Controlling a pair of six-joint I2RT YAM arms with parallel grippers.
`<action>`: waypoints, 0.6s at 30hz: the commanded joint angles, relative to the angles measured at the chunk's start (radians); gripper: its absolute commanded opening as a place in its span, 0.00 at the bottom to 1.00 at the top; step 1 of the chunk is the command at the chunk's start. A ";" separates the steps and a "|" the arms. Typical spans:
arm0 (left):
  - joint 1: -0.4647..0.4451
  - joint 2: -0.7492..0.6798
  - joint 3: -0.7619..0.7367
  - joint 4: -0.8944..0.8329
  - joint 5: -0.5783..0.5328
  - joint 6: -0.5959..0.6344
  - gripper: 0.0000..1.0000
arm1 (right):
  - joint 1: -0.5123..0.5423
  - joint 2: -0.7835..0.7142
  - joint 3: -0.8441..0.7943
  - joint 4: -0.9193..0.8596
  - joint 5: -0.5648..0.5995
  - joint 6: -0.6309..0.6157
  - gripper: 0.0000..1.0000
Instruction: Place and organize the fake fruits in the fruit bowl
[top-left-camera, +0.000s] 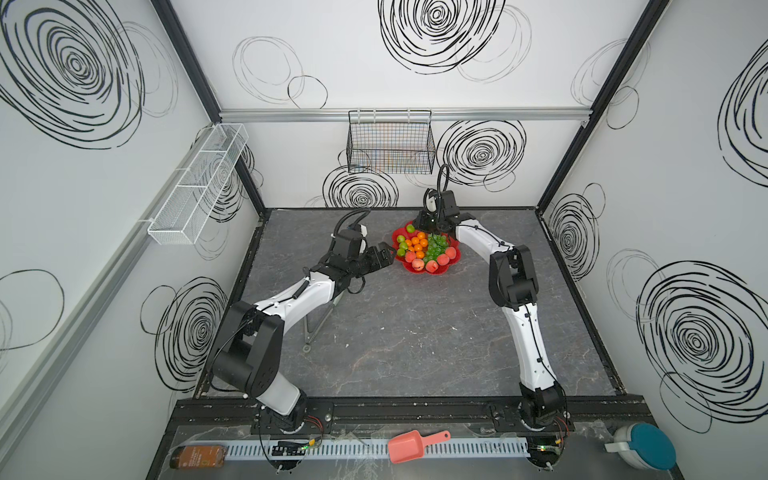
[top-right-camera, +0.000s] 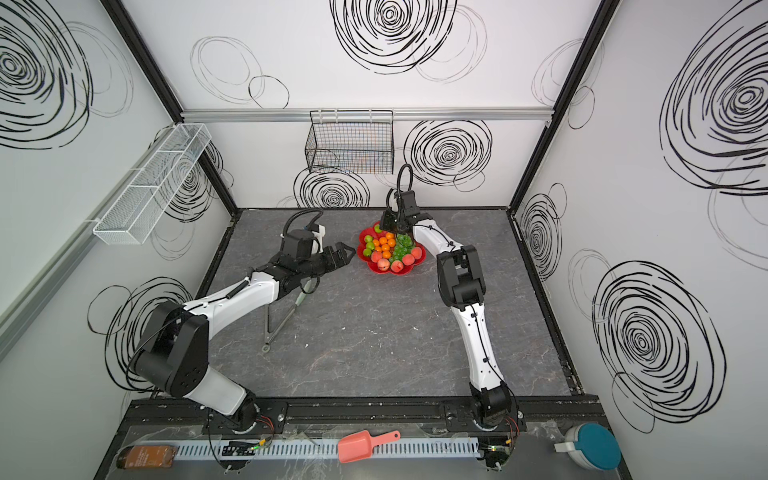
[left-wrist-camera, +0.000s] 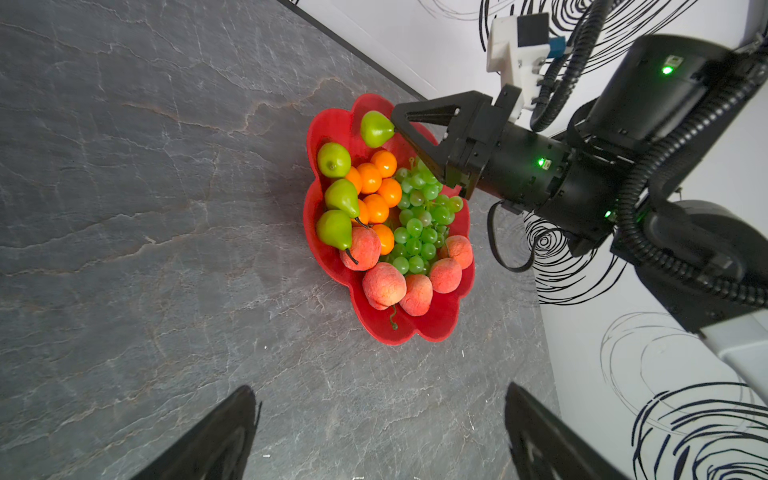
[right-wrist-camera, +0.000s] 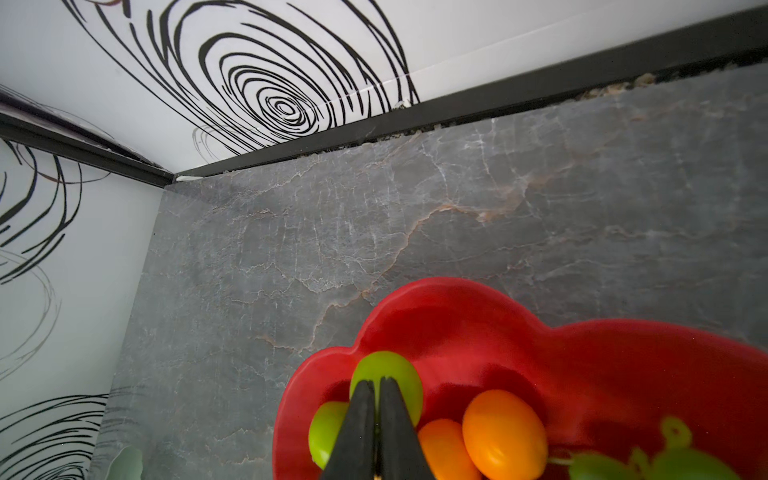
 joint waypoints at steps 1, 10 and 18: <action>-0.005 0.007 0.015 0.031 0.009 0.017 0.96 | -0.005 0.013 0.042 -0.022 0.013 -0.008 0.13; -0.011 -0.009 0.000 0.031 0.006 0.015 0.96 | -0.013 -0.012 0.053 -0.042 0.015 -0.021 0.19; -0.043 -0.112 -0.035 0.012 -0.086 0.063 0.96 | -0.013 -0.137 0.045 -0.109 0.025 -0.084 0.29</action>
